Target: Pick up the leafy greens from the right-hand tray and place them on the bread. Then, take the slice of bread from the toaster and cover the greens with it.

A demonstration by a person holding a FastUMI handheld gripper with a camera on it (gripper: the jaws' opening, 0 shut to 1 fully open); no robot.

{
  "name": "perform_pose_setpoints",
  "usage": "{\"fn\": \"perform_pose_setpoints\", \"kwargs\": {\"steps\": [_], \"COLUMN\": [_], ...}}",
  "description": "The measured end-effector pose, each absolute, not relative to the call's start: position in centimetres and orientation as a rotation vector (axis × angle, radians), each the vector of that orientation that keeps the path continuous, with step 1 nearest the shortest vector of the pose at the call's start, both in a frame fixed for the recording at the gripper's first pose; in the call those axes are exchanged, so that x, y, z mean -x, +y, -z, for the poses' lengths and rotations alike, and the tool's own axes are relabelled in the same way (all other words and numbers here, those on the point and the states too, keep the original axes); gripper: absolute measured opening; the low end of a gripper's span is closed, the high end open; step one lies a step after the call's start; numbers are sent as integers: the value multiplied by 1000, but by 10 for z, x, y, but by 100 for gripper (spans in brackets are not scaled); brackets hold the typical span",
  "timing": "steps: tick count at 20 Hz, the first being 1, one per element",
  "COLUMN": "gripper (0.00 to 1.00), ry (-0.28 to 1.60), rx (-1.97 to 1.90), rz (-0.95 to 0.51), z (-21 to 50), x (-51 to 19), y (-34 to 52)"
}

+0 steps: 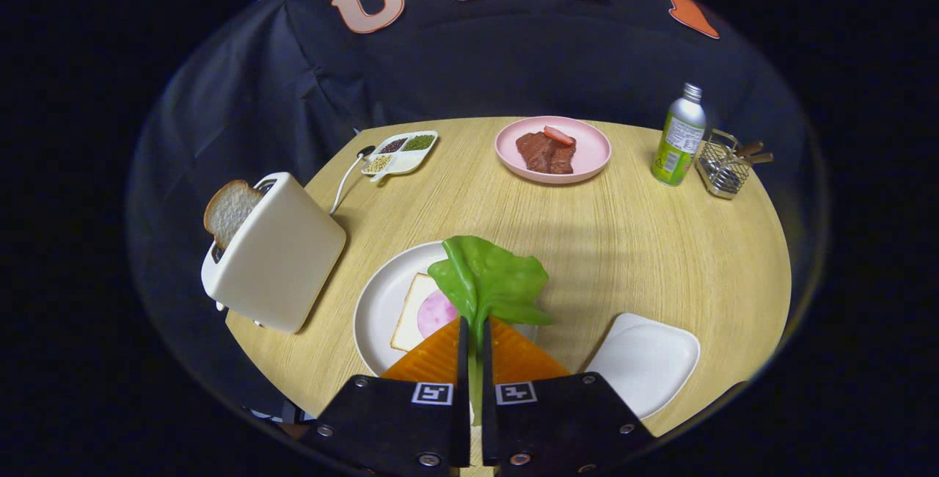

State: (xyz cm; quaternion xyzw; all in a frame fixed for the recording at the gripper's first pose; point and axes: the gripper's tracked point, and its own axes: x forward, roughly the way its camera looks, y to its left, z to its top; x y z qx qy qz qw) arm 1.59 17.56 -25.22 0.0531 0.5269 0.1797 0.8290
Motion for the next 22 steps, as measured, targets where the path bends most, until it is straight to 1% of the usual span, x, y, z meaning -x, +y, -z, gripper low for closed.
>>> {"fn": "perform_pose_setpoints", "kwargs": {"steps": [6,9,10,14,17,20,21,22], "gripper": [8,16,17,27,40,49,55,58], "ry": [1185,1208,1204,1189,1167,1128,1116,1106], "rx": [-76,-39,-25,38,88,87,90,87], "rz": [-407,-382,-374,-389,-387,-391,-387,-385], "z": [278,292,293,291,289,277,273,270], "x": [-15,-18,-21,-21,-21,-25,-27,-29], "y": [202,203,203,205,203,208,207,207]}}
